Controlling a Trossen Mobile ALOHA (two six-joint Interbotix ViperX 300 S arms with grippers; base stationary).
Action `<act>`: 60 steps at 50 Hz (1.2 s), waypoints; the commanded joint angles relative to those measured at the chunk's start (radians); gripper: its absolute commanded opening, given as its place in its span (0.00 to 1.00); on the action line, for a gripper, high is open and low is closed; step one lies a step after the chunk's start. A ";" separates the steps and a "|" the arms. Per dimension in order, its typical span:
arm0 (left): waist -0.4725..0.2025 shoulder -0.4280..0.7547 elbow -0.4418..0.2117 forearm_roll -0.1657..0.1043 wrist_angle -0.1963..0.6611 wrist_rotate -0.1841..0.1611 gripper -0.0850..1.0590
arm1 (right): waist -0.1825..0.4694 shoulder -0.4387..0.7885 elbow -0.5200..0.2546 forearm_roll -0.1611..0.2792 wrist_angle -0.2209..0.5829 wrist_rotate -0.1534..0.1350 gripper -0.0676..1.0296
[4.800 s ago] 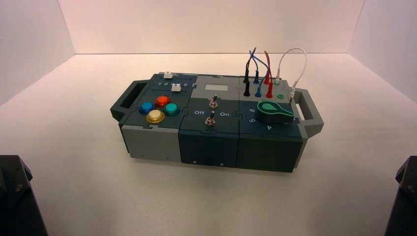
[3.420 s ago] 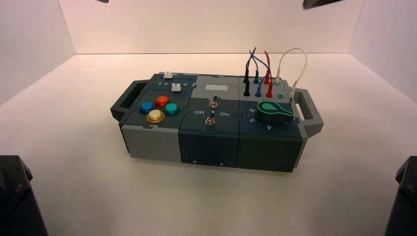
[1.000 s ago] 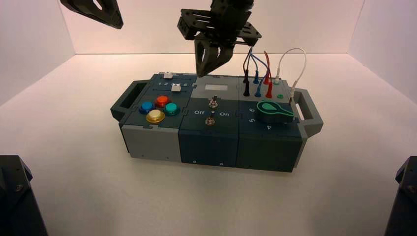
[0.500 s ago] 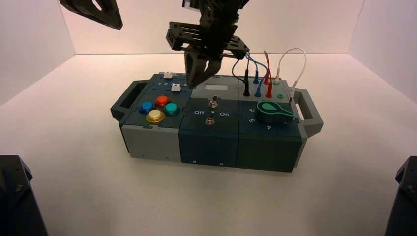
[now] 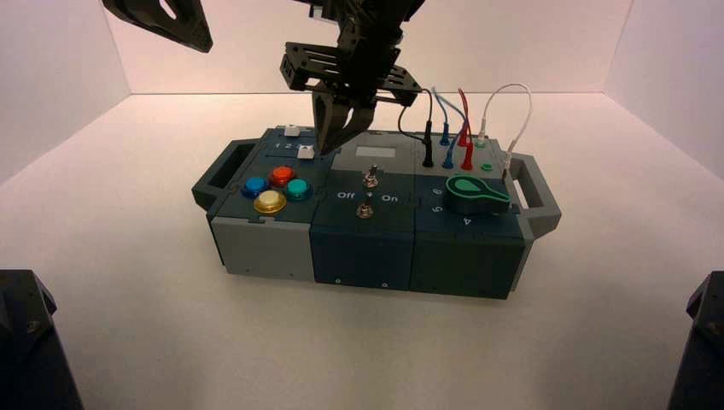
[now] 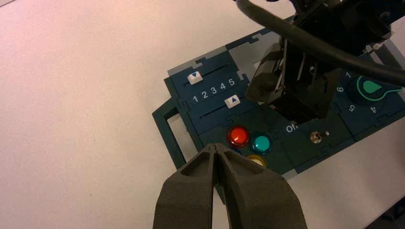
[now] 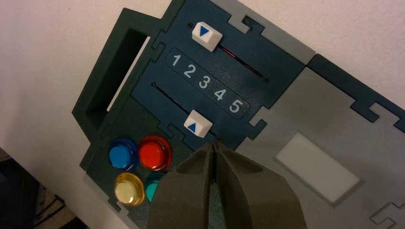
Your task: Move the bottom slider to position 3.
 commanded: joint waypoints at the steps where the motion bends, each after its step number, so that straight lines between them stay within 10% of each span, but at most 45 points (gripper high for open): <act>1: 0.000 -0.005 -0.014 0.002 -0.003 0.005 0.05 | 0.005 -0.005 -0.025 0.005 -0.003 0.003 0.04; 60: 0.000 -0.005 -0.015 0.002 0.005 0.008 0.05 | 0.003 0.025 -0.078 0.012 0.006 0.006 0.04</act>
